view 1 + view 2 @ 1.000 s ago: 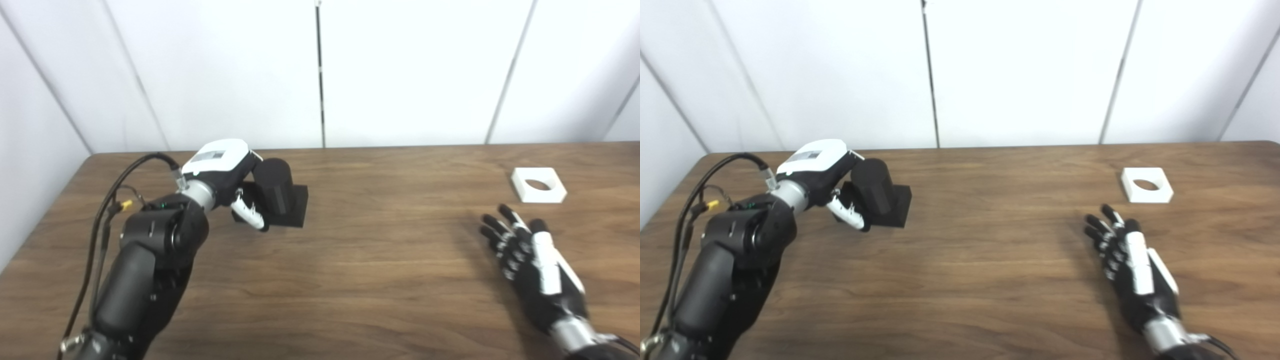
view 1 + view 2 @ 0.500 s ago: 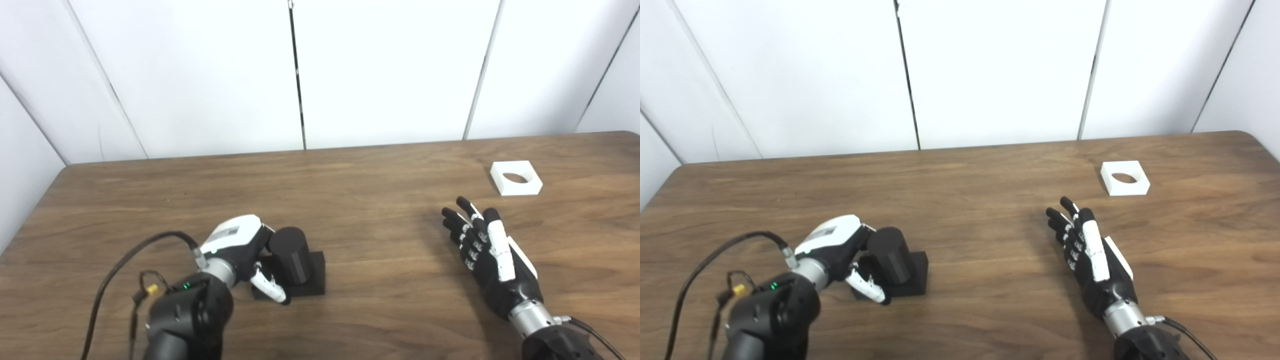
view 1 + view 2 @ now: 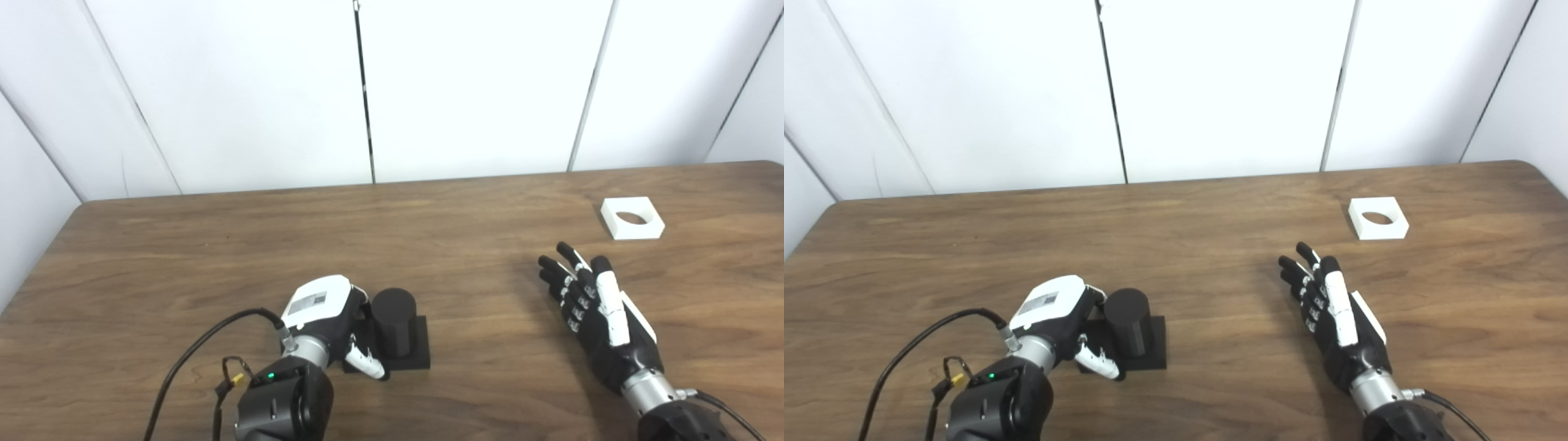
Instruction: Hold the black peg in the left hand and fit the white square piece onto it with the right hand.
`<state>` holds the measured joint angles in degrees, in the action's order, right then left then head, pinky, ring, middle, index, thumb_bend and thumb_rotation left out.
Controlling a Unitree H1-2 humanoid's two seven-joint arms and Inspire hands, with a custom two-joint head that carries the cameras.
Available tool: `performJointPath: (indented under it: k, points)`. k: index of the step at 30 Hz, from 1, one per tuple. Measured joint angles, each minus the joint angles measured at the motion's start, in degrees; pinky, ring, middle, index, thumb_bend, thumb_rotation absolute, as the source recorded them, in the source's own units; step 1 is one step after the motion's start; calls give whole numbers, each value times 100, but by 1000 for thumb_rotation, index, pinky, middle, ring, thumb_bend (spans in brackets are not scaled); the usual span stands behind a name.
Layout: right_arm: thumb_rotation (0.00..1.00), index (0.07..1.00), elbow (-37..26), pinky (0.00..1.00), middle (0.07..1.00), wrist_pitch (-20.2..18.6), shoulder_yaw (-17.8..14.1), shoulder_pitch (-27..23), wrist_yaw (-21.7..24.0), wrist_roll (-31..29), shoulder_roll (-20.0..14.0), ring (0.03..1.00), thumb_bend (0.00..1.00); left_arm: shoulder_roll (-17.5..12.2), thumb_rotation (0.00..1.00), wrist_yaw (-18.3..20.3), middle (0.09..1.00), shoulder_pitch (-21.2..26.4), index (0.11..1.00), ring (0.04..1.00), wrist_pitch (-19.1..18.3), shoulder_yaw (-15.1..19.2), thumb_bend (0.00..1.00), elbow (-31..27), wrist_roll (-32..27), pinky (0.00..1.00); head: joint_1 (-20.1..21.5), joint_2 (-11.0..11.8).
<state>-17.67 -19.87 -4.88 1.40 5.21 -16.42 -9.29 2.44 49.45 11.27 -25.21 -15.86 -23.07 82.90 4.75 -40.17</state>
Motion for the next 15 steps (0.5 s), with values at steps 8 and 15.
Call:
performJointPath:
  k: [8, 15]
  points:
    - [1000, 974, -71, 1000, 921, -114, -40, 8, -18, -15, 45, 947, 580, -1, 48, 9, 825, -114, 483, 897, 120, -40, 522, -104, 0, 892, 18, -70]
    - [1000, 974, -165, 1000, 918, -193, -85, 53, -47, -27, 97, 949, 585, -1, 49, 11, 820, -204, 483, 893, 206, -70, 523, -163, 101, 905, 44, -114]
